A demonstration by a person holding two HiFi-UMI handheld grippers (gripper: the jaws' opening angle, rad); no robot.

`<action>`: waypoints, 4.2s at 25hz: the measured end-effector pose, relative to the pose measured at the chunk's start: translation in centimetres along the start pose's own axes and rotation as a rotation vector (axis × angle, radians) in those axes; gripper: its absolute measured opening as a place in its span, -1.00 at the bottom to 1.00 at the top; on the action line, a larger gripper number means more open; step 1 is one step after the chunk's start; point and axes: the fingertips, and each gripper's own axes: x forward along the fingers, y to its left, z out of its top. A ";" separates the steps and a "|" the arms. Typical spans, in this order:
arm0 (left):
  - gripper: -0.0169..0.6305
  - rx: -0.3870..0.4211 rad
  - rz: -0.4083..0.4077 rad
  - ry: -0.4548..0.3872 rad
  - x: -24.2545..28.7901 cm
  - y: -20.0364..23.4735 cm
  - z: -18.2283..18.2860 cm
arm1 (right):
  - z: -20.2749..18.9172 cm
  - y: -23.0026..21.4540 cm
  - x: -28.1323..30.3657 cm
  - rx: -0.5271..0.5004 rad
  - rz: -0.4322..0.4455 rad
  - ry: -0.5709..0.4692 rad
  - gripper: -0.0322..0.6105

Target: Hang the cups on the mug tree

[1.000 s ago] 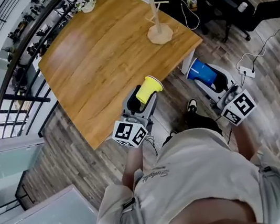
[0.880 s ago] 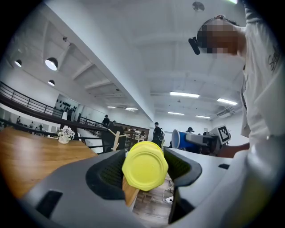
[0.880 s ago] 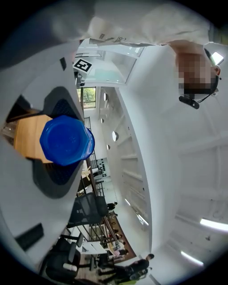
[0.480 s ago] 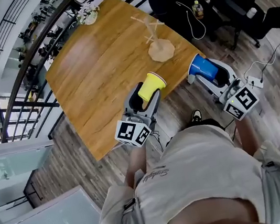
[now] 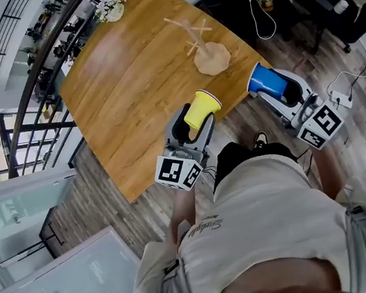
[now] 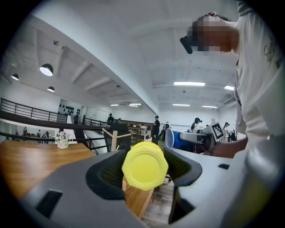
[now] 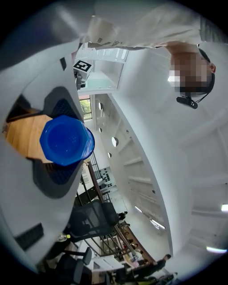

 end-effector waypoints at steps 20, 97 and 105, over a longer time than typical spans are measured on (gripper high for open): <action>-0.10 0.035 -0.018 -0.052 8.0 8.6 2.8 | 1.9 -5.5 9.1 -0.152 -0.042 0.117 -0.19; -0.10 -0.131 0.183 -0.095 8.0 16.3 2.5 | -5.9 -8.2 19.4 -0.406 0.245 0.413 0.05; -0.10 -0.129 0.207 -0.082 7.2 16.8 2.6 | -4.0 -7.8 19.4 -0.389 0.250 0.356 0.05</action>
